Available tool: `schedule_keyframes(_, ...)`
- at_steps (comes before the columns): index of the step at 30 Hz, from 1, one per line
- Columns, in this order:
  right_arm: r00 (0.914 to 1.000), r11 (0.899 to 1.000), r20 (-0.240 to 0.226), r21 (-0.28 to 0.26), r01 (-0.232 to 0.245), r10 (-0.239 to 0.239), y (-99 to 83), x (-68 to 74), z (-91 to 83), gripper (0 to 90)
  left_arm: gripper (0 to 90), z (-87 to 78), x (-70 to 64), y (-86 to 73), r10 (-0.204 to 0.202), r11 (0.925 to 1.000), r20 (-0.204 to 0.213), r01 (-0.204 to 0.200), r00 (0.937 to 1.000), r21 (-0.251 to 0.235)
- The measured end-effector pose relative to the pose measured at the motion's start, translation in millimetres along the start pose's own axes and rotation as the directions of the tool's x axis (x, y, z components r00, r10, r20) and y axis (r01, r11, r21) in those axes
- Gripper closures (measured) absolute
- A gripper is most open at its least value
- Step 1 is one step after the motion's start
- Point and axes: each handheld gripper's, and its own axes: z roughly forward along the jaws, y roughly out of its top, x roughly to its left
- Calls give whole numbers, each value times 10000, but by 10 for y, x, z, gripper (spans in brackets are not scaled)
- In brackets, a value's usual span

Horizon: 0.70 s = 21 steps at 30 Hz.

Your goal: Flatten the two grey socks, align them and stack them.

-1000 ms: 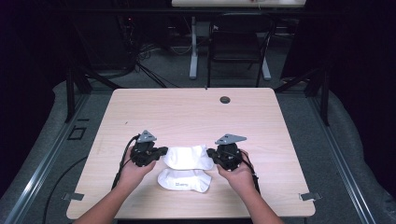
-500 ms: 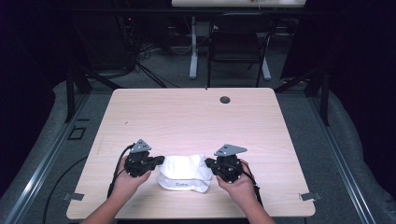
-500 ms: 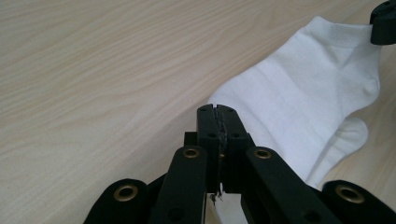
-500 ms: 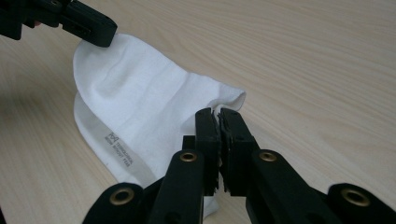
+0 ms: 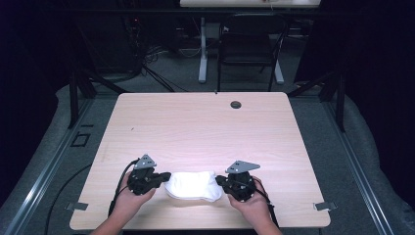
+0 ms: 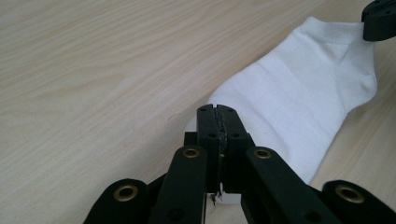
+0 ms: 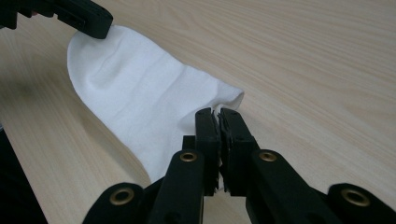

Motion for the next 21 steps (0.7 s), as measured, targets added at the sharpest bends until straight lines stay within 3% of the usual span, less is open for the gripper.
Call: schedule_keyframes(21,10000,9978,-64,656,42,-38,-78,-13,185,866,887,181,62,-56,-14,9988,-144,21,9999,496)
